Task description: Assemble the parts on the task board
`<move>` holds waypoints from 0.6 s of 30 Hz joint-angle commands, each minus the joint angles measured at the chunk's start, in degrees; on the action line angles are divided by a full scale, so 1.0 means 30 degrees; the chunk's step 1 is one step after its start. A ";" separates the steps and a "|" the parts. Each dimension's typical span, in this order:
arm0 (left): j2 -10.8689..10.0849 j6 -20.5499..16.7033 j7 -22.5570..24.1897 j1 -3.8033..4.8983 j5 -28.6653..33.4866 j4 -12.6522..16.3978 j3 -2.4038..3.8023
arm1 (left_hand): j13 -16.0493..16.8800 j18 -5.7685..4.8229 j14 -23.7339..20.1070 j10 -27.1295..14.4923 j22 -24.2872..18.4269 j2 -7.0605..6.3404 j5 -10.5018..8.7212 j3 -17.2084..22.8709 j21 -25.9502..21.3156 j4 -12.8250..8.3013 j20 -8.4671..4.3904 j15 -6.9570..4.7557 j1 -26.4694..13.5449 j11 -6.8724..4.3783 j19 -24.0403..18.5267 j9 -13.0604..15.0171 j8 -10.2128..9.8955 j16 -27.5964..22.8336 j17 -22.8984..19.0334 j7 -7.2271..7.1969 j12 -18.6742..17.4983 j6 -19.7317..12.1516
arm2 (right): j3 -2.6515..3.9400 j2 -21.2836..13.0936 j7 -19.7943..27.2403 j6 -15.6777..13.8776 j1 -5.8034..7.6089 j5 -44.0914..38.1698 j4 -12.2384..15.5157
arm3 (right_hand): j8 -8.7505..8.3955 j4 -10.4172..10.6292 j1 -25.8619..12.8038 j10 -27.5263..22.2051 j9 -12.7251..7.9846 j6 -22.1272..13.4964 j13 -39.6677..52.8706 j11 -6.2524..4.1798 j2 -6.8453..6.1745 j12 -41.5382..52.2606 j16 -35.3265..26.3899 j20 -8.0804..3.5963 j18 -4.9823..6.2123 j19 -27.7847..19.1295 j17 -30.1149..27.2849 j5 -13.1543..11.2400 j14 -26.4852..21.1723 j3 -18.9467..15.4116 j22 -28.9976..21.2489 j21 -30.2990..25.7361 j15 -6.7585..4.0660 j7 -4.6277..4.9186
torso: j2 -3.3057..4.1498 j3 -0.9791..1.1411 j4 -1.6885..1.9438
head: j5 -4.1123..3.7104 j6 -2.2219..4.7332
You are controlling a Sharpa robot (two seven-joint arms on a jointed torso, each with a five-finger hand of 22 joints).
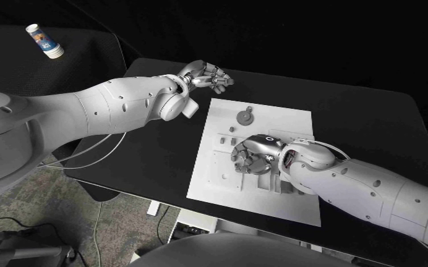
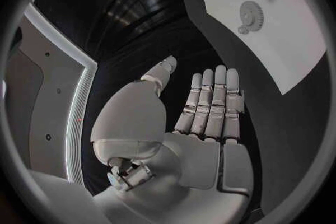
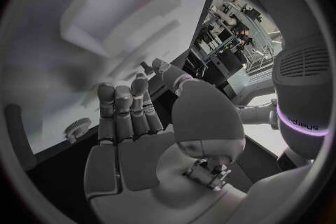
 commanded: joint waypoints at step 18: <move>0.0064 0.0123 0.0162 0.0036 -0.0061 -0.0119 0.0016 | 0.0018 -0.0277 0.0081 -0.0127 0.0020 0.0187 0.0009 -0.0038 -0.0127 -0.0015 -0.0055 0.0026 -0.0021 0.0027 -0.0150 0.0012 0.0028 -0.0101 -0.0035 -0.0023 -0.0142 0.0043 | 0.0003 -0.0697 0.0031 -0.0395 0.0043 0.0225 0.0964 | -0.0091 0.0000 -0.0026 -0.0160 -0.0016 -0.0093 -0.0031 -0.0019 -0.0117 -0.0134 -0.0036 0.0006 0.0276 -0.0137 0.0023 -0.0124 -0.0142 -0.0138 -0.0021 0.1548 -0.0033 0.0014 | -0.0009 0.0025 -0.0007 | -0.0112 0.0030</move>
